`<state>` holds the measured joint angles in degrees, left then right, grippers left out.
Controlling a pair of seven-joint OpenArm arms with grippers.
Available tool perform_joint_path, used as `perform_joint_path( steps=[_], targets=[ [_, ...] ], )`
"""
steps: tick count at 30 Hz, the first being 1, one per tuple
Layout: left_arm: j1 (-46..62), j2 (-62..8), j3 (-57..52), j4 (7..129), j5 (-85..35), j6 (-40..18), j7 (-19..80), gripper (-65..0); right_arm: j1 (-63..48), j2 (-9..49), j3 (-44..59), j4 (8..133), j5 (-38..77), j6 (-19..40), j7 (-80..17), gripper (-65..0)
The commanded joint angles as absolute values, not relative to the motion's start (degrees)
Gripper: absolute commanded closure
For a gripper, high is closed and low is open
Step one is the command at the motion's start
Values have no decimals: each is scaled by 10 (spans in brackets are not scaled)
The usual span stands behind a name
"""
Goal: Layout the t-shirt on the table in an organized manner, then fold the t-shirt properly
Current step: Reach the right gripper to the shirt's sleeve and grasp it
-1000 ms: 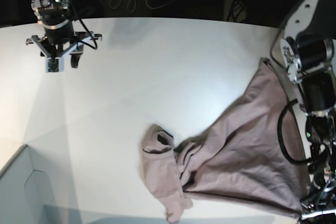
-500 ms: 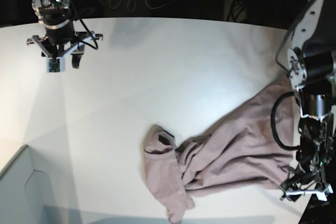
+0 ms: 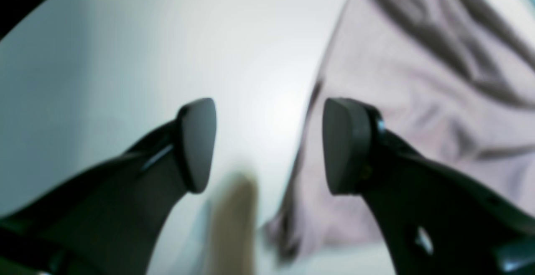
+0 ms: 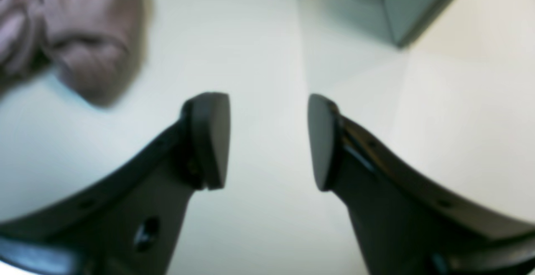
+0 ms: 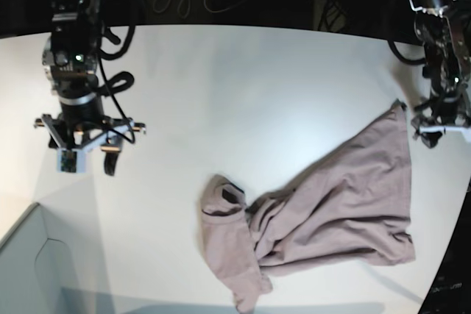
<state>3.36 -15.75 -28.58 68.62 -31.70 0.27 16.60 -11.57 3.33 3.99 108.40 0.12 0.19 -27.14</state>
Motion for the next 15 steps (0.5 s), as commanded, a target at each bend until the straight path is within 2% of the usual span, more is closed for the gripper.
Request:
perform_joint_path(
  steps=[1, 4, 6, 10, 15],
  targets=[
    [44, -159, -290, 704, -331, -2, 161, -390, -95, 29, 40, 1075, 0, 0, -259, -356],
    [83, -153, -287, 705, -371, -2, 161, -390, -38, 15, 22, 1006, 0, 0, -259, -418],
    [91, -144, -287, 692, -393, -2, 160, -390, -8, 14, 3, 950, 0, 0, -259, -436],
    [69, -127, -287, 662, -404, -2, 160, -390, 28, 14, -36, 872, 0, 0, -258, -438],
    [22, -108, -284, 624, -400, -2, 161, -387, 33, 15, -66, 836, 0, 0, -255, -438]
  ],
)
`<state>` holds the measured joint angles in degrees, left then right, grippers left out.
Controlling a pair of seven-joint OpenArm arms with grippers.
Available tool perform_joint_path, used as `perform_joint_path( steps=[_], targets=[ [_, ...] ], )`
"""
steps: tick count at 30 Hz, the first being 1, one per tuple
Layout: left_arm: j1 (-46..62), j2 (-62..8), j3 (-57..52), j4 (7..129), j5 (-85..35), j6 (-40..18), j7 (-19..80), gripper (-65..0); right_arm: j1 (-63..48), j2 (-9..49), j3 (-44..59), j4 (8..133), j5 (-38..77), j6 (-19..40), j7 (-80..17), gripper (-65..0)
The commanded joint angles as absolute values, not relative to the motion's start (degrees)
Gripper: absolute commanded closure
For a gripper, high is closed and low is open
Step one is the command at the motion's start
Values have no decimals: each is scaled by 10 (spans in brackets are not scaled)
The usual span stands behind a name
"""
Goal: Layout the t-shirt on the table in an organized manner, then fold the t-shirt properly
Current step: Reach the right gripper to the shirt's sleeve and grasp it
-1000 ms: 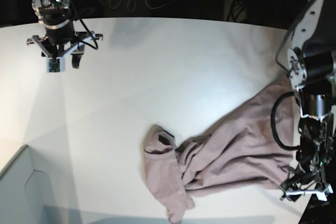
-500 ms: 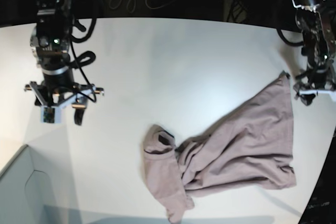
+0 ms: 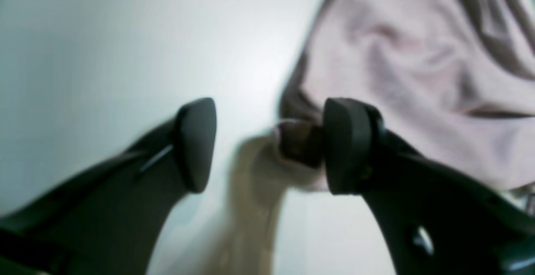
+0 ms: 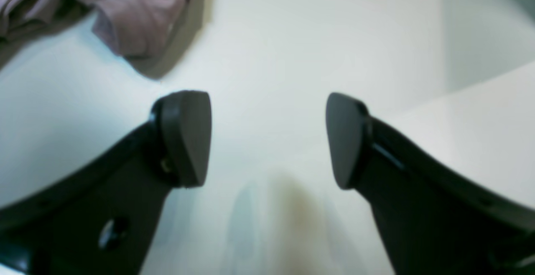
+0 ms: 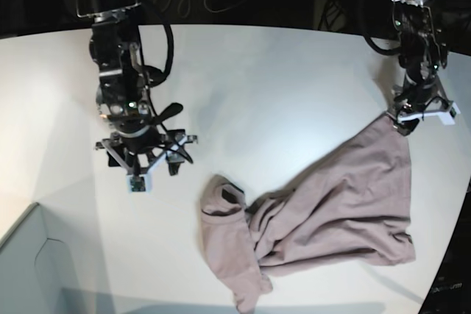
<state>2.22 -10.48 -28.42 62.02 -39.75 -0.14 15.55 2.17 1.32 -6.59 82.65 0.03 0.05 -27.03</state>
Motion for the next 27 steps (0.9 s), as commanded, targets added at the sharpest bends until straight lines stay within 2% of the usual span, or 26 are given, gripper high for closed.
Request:
perform_joint_path(
  steps=[1, 5, 7, 9, 11, 12, 14, 17, 21, 27],
  targets=[
    [14, -106, -276, 618, -400, -2, 161, -386, 33, 15, -70, 836, 0, 0, -255, -438],
    [3, -104, -226, 614, -401, -2, 160, -381, 33, 16, -70, 834, 0, 0, -255, -438],
    [0, -104, -211, 611, -401, -2, 160, -337, 32, 16, -70, 834, 0, 0, -256, -438],
    [0, -105, -211, 613, -406, -2, 160, -221, 32, 16, -70, 833, 0, 0, -257, -438],
    [5, -109, -211, 616, -407, -2, 160, -38, 33, 16, -71, 833, 0, 0, -255, -438],
    [7, -109, -211, 618, -407, 0, 160, 0, 33, 16, -71, 833, 0, 0, -255, -439],
    [24, -125, -223, 643, -407, -1, 161, -22, 41, 16, -76, 833, 0, 0, -254, -440],
    [80, -136, -257, 713, -408, -2, 167, 0, 57, 16, -95, 810, 0, 0, -254, -440],
    [138, -136, -346, 796, -408, -3, 240, 0, 87, 13, -119, 763, 0, 0, -253, -440],
    [153, -132, -450, 810, -407, -4, 321, 0, 91, 12, -205, 747, 1, 0, -253, -440]
  ],
)
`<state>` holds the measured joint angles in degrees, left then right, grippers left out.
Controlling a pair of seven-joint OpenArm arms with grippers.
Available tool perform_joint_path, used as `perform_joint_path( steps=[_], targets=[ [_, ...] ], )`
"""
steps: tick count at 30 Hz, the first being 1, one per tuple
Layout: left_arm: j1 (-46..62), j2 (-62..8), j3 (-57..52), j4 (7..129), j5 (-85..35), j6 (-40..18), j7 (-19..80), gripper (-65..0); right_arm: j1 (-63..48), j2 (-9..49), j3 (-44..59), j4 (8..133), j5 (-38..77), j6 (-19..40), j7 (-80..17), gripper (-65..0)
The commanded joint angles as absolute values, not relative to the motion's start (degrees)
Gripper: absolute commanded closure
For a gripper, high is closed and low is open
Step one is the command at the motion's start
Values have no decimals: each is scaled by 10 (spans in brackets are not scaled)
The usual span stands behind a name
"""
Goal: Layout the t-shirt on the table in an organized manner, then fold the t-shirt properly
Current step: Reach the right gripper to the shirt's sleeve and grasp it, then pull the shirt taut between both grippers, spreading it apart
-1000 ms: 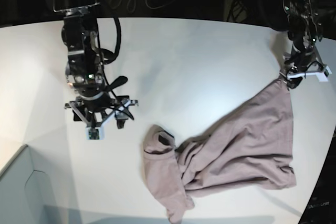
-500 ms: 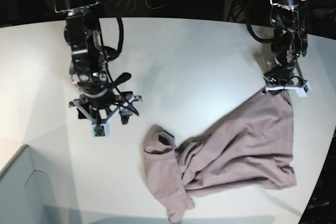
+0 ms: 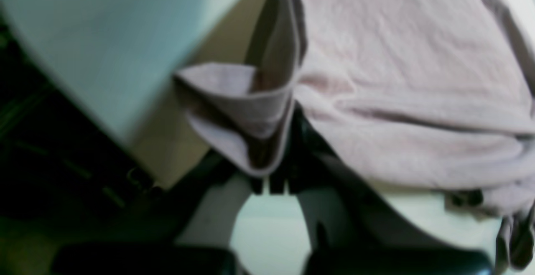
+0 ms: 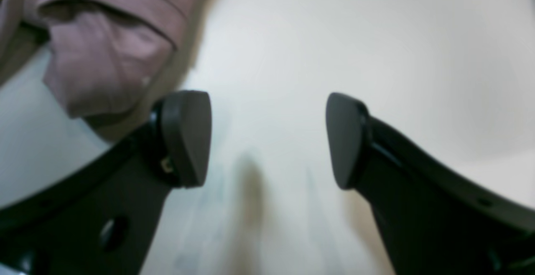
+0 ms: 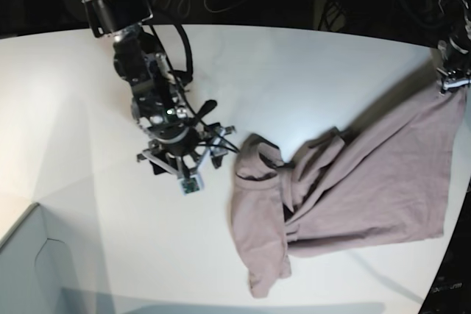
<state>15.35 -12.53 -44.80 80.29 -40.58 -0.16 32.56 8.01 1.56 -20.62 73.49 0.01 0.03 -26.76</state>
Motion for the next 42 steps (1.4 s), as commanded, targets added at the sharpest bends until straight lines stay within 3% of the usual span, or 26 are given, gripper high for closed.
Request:
perform_joint_path(
  steps=[1, 5, 10, 15, 23, 26, 30, 35, 42],
  targets=[
    [153, -132, -455, 809, -407, -4, 326, 0, 89, 12, -228, 753, 1, 0, -253, -440],
    [154, -129, -455, 809, -407, -4, 325, 0, 67, 2, -305, 773, 1, 0, -253, -440],
    [164, -116, -459, 815, -407, -4, 325, 0, 70, -30, -332, 758, 1, -1, -253, -440],
    [182, -117, -460, 812, -407, -4, 322, 0, 120, -54, -330, 671, 0, -1, -241, -439],
    [190, -117, -460, 816, -407, -4, 321, 0, 198, -73, -329, 485, 1, -3, -142, -433],
    [190, -117, -460, 816, -407, -4, 321, 0, 200, -68, -329, 482, 1, -2, -137, -335],
    [186, -131, -460, 815, -407, -4, 321, 0, 196, -44, -293, 512, 3, -2, -139, 0],
    [171, -138, -487, 824, -407, -4, 325, 0, 136, 1, -192, 659, 3, 0, -173, 0],
    [155, -143, -498, 857, -407, -4, 325, 0, 51, 102, -161, 858, 3, 1, -223, 0]
  ],
)
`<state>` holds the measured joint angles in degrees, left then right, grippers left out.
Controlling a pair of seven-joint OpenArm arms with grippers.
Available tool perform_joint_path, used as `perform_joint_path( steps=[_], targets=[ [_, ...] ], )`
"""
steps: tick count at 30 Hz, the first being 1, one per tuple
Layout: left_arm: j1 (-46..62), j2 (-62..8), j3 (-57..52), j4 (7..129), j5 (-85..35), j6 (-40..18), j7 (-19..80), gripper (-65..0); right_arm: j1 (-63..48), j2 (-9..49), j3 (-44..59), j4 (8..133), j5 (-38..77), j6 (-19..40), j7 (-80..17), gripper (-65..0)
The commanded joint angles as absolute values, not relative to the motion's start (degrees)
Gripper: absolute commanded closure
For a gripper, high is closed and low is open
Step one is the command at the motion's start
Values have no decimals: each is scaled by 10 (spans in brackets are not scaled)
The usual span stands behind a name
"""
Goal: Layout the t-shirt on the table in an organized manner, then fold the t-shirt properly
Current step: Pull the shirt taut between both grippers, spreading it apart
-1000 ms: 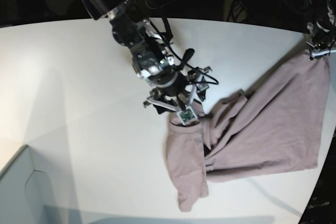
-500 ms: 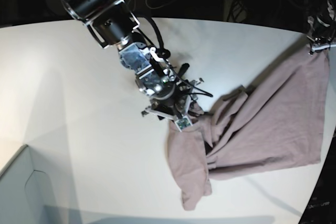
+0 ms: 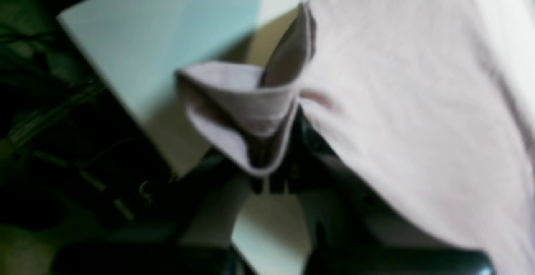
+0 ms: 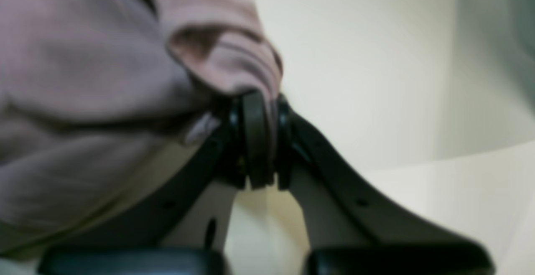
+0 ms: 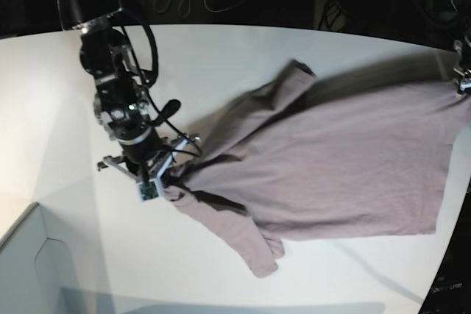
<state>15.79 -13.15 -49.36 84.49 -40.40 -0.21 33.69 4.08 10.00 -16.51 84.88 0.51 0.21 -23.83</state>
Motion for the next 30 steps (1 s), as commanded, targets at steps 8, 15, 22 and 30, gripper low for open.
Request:
perform_joint_path(
  steps=[8, 15, 22, 30],
  targets=[
    [141, -139, -488, 871, -407, -4, 325, 0, 6, 169, -117, 921, 3, 1, -225, 0],
    [143, -121, -446, 871, -403, -4, 325, 0, 26, 176, -108, 863, 2, 1, -226, 0],
    [138, -95, -443, 870, -402, -4, 325, 0, 18, 175, -106, 847, 1, 1, -225, -160],
    [137, -99, -443, 873, -407, -4, 325, 0, 39, 173, -98, 869, 1, 0, -225, -355]
  ],
)
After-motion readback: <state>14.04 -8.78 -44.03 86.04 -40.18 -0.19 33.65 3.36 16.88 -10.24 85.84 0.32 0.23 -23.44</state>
